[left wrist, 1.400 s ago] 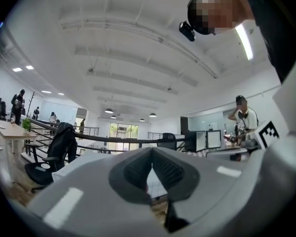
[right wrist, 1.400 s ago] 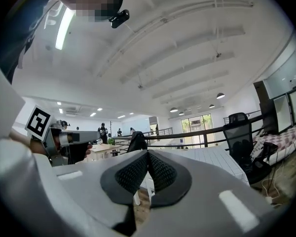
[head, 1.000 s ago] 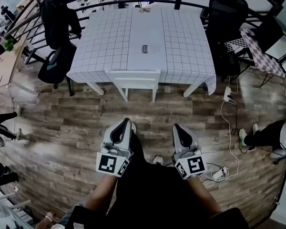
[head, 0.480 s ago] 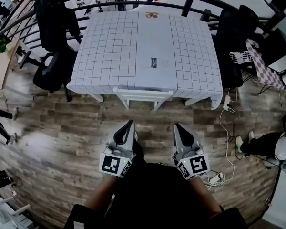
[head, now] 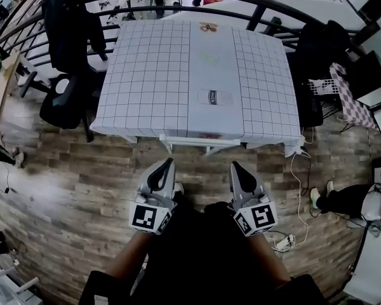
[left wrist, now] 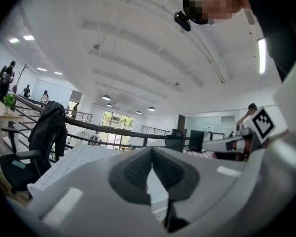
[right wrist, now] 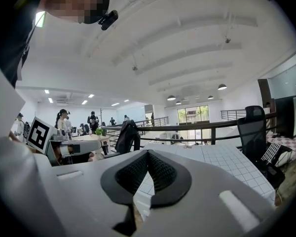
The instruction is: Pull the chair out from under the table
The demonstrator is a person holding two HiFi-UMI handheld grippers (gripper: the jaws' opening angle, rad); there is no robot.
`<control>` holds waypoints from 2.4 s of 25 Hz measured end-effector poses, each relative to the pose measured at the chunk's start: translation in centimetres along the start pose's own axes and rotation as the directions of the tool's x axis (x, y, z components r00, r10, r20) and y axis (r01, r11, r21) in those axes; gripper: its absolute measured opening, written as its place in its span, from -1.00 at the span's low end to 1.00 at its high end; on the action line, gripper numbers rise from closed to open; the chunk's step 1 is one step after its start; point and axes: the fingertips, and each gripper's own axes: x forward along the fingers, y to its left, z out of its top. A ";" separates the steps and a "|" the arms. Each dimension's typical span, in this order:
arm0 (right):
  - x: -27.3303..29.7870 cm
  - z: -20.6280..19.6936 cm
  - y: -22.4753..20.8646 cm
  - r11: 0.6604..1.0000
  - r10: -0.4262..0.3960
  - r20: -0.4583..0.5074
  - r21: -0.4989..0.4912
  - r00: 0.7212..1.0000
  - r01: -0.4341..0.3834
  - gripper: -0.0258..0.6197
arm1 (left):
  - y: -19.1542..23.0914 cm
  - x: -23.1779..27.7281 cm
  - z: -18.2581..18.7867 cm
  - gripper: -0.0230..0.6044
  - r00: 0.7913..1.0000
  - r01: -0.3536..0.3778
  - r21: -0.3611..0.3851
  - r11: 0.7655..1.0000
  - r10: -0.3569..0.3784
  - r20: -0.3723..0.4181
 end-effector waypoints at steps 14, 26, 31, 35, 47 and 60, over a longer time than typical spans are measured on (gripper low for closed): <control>3.2 -2.3 -4.5 0.995 0.098 -0.056 0.028 0.994 -0.097 -0.93 | -2.6 6.9 -2.5 -0.90 0.995 -0.006 0.016 1.000 0.008 -0.100; 5.6 -5.9 -7.1 0.987 0.157 -0.190 -0.017 0.969 -0.163 -0.93 | -2.0 9.7 -8.1 -0.90 0.970 0.023 0.064 0.998 -0.006 -0.243; 7.8 -7.4 -7.2 0.979 0.165 -0.259 -0.075 0.952 -0.190 -0.93 | -0.7 11.4 -9.8 -0.90 0.945 0.108 0.127 0.986 -0.062 -0.320; 9.5 -8.9 -7.2 0.953 0.178 -0.324 -0.177 0.929 -0.244 -0.91 | 0.3 12.2 -12.1 -0.90 0.911 0.173 0.175 0.969 -0.090 -0.403; 14.4 -20.5 -6.9 0.772 0.257 -0.707 -0.259 0.659 -0.580 -0.64 | 1.0 15.2 -20.3 -0.33 0.672 0.520 0.210 0.828 -0.245 -0.699; 16.5 -28.9 -7.4 0.560 0.166 -0.887 -0.275 0.432 -0.781 -0.49 | 0.2 15.9 -29.7 -0.22 0.317 0.793 0.055 0.606 -0.334 -0.888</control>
